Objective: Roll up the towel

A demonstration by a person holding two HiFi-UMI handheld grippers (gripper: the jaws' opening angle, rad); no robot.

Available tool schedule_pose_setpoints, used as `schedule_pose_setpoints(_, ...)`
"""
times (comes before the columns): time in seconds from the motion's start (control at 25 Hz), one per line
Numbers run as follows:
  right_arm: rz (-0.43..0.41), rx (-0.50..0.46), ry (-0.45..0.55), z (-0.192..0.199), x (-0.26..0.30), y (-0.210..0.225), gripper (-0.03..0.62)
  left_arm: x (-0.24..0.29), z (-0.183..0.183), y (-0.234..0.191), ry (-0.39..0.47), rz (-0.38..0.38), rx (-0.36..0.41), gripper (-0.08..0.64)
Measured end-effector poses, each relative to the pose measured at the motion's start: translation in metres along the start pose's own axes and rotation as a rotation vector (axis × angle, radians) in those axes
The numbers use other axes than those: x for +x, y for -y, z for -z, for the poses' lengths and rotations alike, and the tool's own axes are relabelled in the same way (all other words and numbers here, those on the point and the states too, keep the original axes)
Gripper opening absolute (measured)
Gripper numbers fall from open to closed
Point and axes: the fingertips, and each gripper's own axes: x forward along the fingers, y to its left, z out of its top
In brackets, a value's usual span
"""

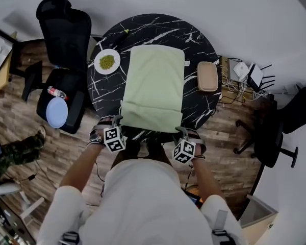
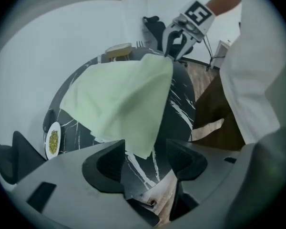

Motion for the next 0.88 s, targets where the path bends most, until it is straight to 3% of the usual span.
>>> schedule_pose_setpoints(0.32,-0.033,-0.006,-0.063,0.017,0.026,-0.008,0.12,0.025,0.002,-0.003,-0.048,-0.033,0.011,0.141)
schedule_pose_setpoints(0.48,-0.038,0.011,-0.068,0.018,0.026,-0.007,0.093,0.027,0.005,-0.004,-0.064,-0.044,0.011,0.027)
schedule_pose_setpoints(0.52,-0.027,0.021,-0.07,0.02,0.026,-0.005,0.018,0.026,0.005,-0.003,-0.063,-0.042,0.005,0.02)
schedule_pose_setpoints(0.88,-0.013,0.105,-0.037,0.017,0.008,-0.003,0.011,0.004,0.012,0.012,-0.034,-0.021,-0.032,0.012)
